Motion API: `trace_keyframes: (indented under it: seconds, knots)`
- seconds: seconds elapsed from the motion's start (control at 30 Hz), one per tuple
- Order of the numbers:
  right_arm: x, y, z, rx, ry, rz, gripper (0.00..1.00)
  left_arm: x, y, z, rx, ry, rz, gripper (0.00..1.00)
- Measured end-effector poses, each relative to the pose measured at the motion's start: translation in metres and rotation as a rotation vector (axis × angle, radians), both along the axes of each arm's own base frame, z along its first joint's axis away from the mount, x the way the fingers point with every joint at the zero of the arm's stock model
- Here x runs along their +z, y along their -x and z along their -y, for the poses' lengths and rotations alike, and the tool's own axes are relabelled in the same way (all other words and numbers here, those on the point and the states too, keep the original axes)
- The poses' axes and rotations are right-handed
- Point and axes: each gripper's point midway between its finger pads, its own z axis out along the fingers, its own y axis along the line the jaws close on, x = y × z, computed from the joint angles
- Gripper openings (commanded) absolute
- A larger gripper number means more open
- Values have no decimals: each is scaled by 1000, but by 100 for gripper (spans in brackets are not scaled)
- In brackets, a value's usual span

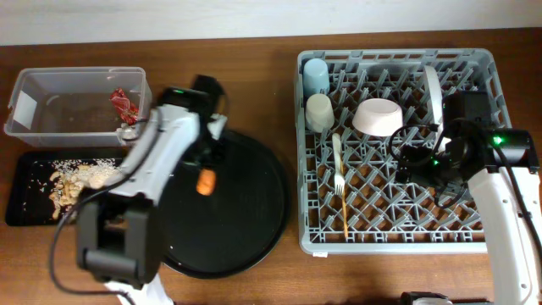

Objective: Sort waste into correct bins and load items into the dishwasher rack
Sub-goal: 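Pick the carrot with the left gripper and drop it on the black tray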

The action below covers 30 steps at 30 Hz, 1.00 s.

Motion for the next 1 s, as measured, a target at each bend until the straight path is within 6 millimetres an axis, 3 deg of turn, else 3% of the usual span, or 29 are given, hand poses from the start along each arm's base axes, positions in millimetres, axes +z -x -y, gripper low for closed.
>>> trace_keyframes:
  seconds: [0.07, 0.1, 0.2, 0.33, 0.4, 0.57, 0.63, 0.77, 0.93, 1.0]
  knots:
    - [0, 0, 0, 0, 0, 0, 97, 14, -9, -43, 124, 2, 43, 1]
    - [0, 0, 0, 0, 0, 0, 97, 22, -12, -81, 234, -5, 69, 1]
    - [0, 0, 0, 0, 0, 0, 97, 25, -3, -170, 541, -22, 81, 2]
    - [0, 0, 0, 0, 0, 0, 97, 27, 10, -260, 837, -39, 164, 2]
    - [0, 0, 0, 0, 0, 0, 97, 28, 18, -292, 944, -49, 204, 3]
    - [0, 0, 0, 1, 0, 0, 97, 27, 43, -343, 1145, -67, 239, 3]
    - [0, 0, 0, 0, 0, 0, 97, 15, 48, -351, 1178, -68, 213, 3]
    - [0, 0, 0, 0, 0, 0, 97, -27, 45, -356, 1189, -55, 130, 5]
    - [0, 0, 0, 0, 0, -2, 97, -54, 49, -354, 1190, -50, 58, 9]
    - [0, 1, 0, 0, 0, -4, 97, -60, 50, -354, 1189, -51, 42, 20]
